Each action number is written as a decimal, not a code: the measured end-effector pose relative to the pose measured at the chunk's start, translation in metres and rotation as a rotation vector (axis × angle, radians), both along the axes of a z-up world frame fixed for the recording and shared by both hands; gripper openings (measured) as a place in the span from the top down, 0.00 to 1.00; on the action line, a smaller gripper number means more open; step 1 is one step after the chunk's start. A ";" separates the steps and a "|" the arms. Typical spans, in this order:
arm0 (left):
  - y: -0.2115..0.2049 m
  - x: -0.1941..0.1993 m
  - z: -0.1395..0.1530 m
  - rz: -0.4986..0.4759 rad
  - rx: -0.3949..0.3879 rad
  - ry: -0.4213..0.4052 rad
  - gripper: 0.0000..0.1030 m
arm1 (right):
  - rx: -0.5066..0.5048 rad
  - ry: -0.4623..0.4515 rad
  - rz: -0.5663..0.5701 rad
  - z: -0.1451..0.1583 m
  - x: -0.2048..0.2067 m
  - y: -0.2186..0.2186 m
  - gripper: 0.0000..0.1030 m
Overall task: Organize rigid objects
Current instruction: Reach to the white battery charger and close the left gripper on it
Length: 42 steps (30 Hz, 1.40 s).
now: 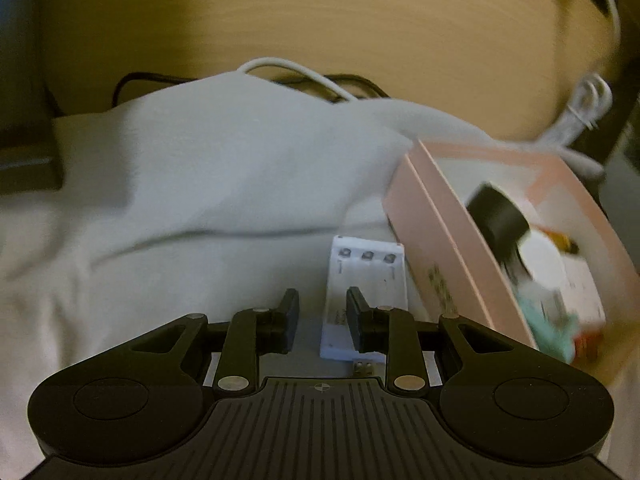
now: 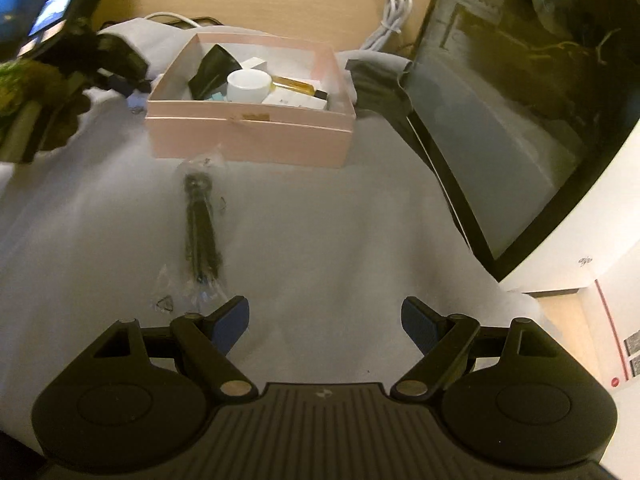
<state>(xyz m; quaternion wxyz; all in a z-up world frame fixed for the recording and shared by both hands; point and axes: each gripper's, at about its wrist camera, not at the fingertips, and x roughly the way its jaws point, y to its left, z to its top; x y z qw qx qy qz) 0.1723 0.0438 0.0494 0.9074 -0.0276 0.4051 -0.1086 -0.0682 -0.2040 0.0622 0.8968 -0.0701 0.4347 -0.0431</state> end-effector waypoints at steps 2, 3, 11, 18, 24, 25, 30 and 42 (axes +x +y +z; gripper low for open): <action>0.007 -0.018 0.001 -0.014 0.011 0.006 0.71 | 0.038 -0.011 0.010 0.002 0.006 0.000 0.19; 0.011 -0.028 0.002 -0.020 0.020 0.008 0.71 | 0.053 -0.017 0.021 0.003 0.010 0.001 0.19; 0.037 -0.108 0.004 -0.024 0.051 0.048 0.71 | 0.092 -0.039 0.169 -0.005 0.042 0.026 0.19; 0.034 -0.121 0.005 0.026 0.049 0.063 0.71 | 0.178 0.011 0.221 -0.027 0.059 0.028 0.18; 0.030 -0.118 0.003 0.044 0.031 0.067 0.72 | 0.231 0.017 0.227 -0.039 0.057 0.019 0.13; 0.030 -0.117 0.004 0.044 0.031 0.070 0.72 | 0.232 0.016 0.236 -0.040 0.057 0.019 0.11; 0.037 -0.126 0.016 0.083 -0.008 0.080 0.72 | 0.225 0.002 0.272 -0.043 0.054 0.022 0.03; -0.040 -0.171 0.011 -0.168 0.116 0.143 0.69 | 0.269 -0.005 0.211 -0.031 0.058 -0.008 0.01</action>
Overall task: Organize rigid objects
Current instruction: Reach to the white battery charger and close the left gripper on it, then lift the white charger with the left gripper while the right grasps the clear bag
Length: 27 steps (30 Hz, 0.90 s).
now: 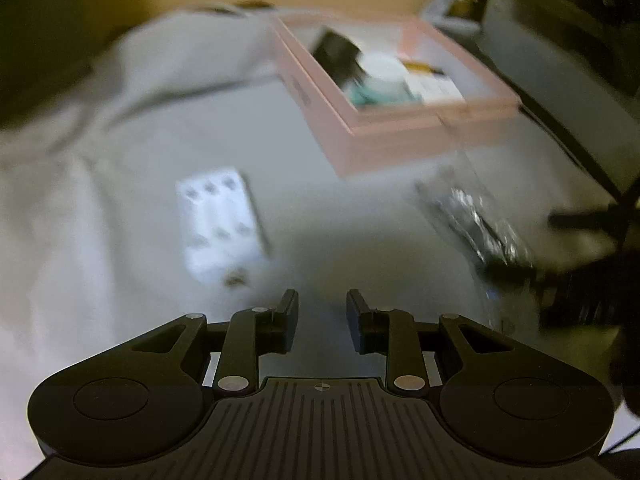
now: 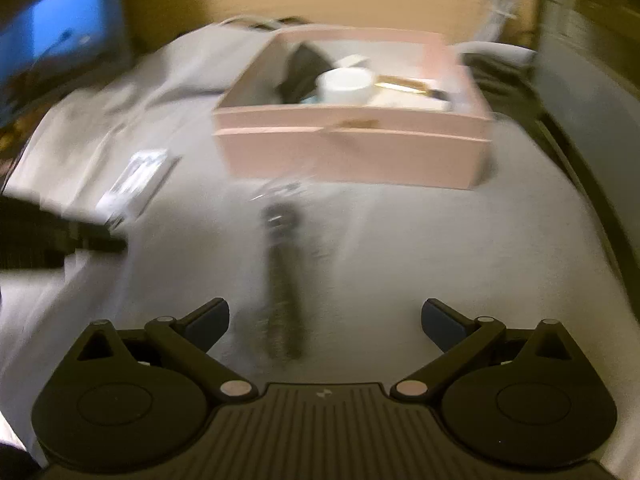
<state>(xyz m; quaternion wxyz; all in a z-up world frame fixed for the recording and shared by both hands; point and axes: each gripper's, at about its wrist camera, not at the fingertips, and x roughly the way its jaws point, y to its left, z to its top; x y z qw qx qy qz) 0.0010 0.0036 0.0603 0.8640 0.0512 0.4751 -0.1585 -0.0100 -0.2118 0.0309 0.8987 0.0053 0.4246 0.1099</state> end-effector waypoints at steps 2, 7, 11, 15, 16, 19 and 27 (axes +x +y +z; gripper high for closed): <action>-0.011 -0.003 -0.004 -0.025 -0.001 -0.008 0.55 | -0.007 -0.023 -0.038 0.003 0.000 -0.013 0.01; -0.023 0.002 -0.009 -0.054 -0.055 0.034 0.13 | 0.030 0.016 -0.113 -0.004 0.006 -0.036 0.01; -0.014 0.001 0.003 0.040 -0.104 -0.048 0.26 | 0.048 0.021 -0.141 -0.008 0.003 -0.041 0.01; 0.012 0.016 0.019 0.247 -0.025 -0.189 0.27 | 0.019 0.008 -0.131 -0.010 -0.001 -0.036 0.00; 0.020 0.024 0.018 0.286 -0.020 -0.186 0.27 | 0.014 0.006 -0.129 -0.010 -0.001 -0.035 0.00; 0.033 0.048 0.006 0.345 0.012 -0.151 0.27 | 0.003 -0.001 -0.124 -0.011 -0.004 -0.032 0.00; 0.033 0.064 -0.012 0.326 0.020 -0.128 0.48 | -0.009 -0.021 -0.067 -0.004 -0.006 -0.027 0.03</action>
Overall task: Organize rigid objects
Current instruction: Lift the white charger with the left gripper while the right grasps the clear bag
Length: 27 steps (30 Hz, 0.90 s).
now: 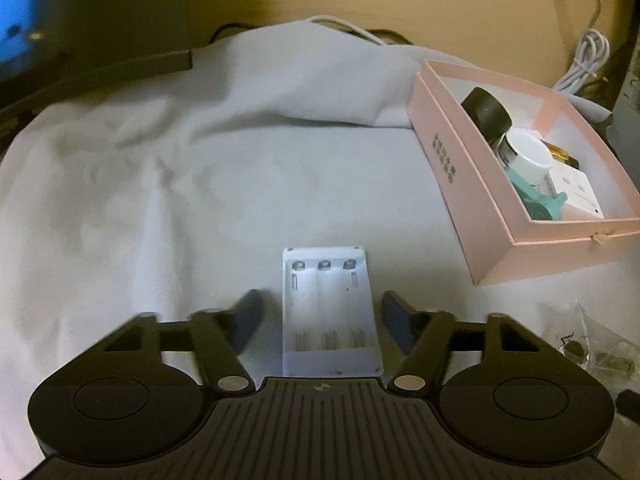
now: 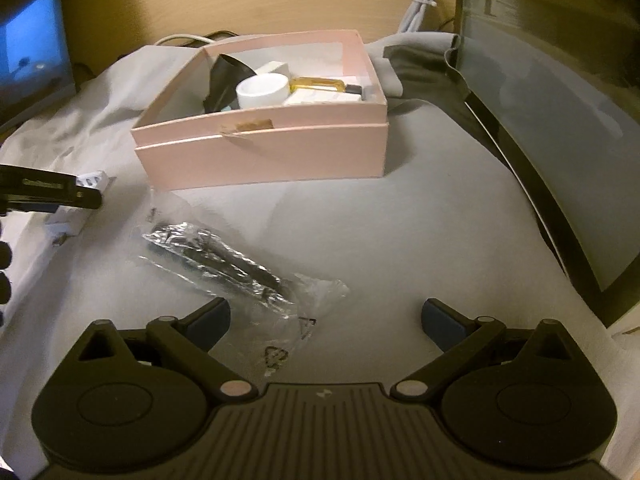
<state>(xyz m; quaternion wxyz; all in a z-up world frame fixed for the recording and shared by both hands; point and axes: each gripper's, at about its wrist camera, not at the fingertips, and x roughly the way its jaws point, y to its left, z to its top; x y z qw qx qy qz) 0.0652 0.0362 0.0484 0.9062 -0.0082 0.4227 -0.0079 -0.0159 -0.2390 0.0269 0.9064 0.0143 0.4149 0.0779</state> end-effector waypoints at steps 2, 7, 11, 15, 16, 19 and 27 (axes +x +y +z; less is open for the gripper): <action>-0.001 -0.002 0.001 -0.021 0.015 -0.010 0.49 | -0.006 -0.034 0.038 0.008 -0.002 0.005 0.05; 0.008 -0.019 0.004 -0.065 -0.032 0.016 0.49 | -0.075 -0.104 0.158 0.018 0.006 0.029 0.11; 0.015 -0.046 0.006 -0.106 -0.082 0.054 0.49 | -0.075 -0.086 0.254 0.011 0.024 0.053 0.16; 0.015 -0.077 0.010 -0.187 -0.104 0.086 0.49 | -0.045 -0.014 0.297 0.003 0.036 0.069 0.43; 0.014 -0.084 0.012 -0.210 -0.110 0.094 0.49 | -0.037 -0.011 0.306 0.006 0.033 0.071 0.54; 0.009 -0.100 0.018 -0.291 -0.116 0.108 0.49 | -0.009 0.012 0.349 0.021 0.019 0.071 0.79; -0.011 -0.112 0.071 -0.431 -0.159 -0.041 0.49 | 0.050 -0.091 0.245 0.093 -0.023 0.024 0.95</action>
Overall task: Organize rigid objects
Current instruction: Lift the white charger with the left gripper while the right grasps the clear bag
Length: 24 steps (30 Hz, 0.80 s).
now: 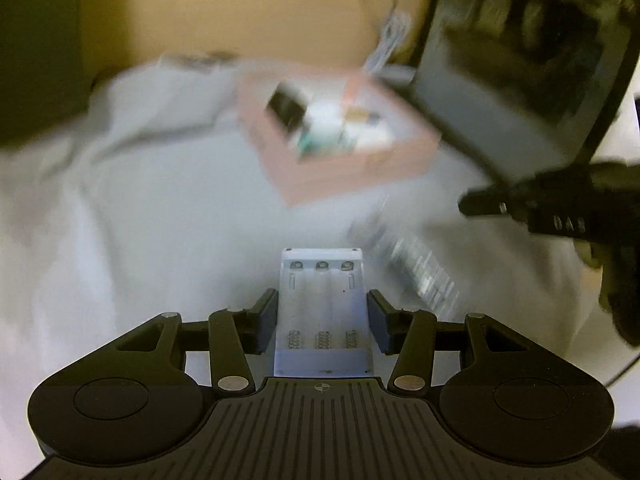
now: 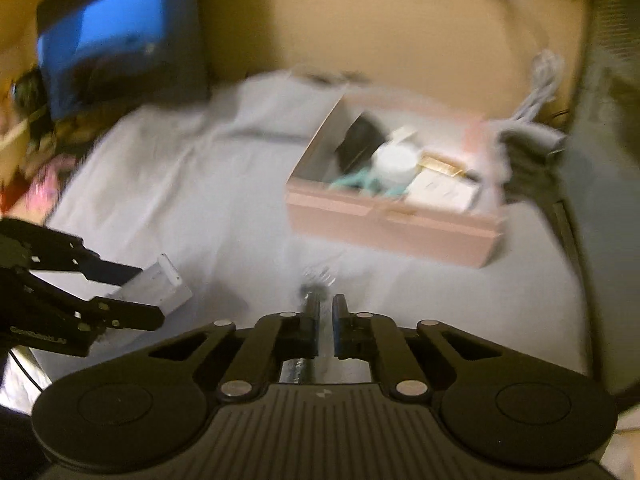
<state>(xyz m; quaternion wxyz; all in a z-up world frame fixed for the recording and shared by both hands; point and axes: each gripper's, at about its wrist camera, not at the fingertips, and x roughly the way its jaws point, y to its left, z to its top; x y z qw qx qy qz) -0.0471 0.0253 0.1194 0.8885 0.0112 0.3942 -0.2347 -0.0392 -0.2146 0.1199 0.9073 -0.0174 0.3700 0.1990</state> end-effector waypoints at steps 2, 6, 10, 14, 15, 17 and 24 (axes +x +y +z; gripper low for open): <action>-0.005 0.008 0.022 -0.009 -0.039 -0.070 0.49 | 0.013 -0.044 -0.032 0.015 -0.006 -0.010 0.95; -0.016 0.029 0.060 0.001 -0.073 -0.186 0.49 | -0.008 -0.077 -0.055 0.021 -0.012 -0.021 0.94; -0.015 0.036 0.071 0.021 -0.081 -0.204 0.49 | 0.003 -0.063 -0.048 0.002 -0.010 -0.012 0.63; -0.013 0.033 0.046 0.013 -0.028 -0.108 0.49 | 0.002 -0.027 -0.034 -0.022 0.006 0.012 0.48; -0.012 0.031 0.036 0.010 -0.015 -0.080 0.49 | -0.002 -0.015 -0.028 -0.029 0.011 0.019 0.47; -0.006 0.025 0.016 0.013 -0.002 -0.005 0.49 | -0.015 0.019 -0.012 -0.044 0.023 0.032 0.47; 0.003 0.002 -0.041 0.001 0.051 0.181 0.49 | -0.097 0.106 0.011 -0.084 0.046 0.060 0.55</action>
